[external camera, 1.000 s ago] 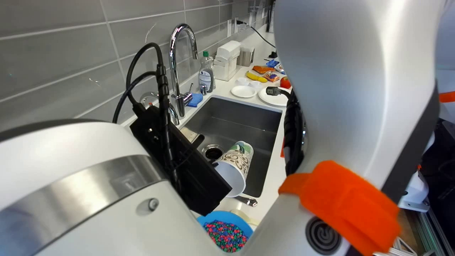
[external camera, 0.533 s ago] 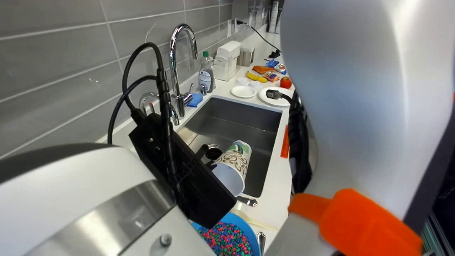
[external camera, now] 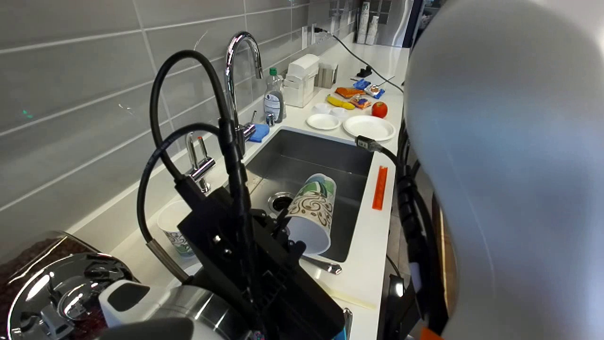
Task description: Pour the contents in the cup into the bowl
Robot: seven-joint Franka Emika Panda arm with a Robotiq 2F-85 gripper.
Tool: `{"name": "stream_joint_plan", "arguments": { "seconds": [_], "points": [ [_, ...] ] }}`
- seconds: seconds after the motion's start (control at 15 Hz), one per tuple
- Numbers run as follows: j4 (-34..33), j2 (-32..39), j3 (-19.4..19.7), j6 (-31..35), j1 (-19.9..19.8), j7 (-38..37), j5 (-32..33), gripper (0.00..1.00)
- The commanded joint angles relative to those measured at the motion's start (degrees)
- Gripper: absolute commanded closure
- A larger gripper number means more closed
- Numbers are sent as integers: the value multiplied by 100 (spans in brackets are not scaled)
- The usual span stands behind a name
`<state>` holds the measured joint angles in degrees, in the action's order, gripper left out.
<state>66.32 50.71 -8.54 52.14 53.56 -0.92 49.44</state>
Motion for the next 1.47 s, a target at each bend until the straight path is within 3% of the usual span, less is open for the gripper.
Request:
{"name": "stream_joint_plan", "arguments": {
  "seconds": [0.0,1.13,1.2,1.27,1.4],
  "points": [
    [-206,237,78,-345,192,40,377,99],
    [-655,833,281,-617,687,760,1573,99],
    [-680,855,371,-639,762,780,1538,99],
    [-563,804,932,-389,1032,834,1212,99],
    [-592,853,1315,-396,1266,954,1123,99]
  ]
}}
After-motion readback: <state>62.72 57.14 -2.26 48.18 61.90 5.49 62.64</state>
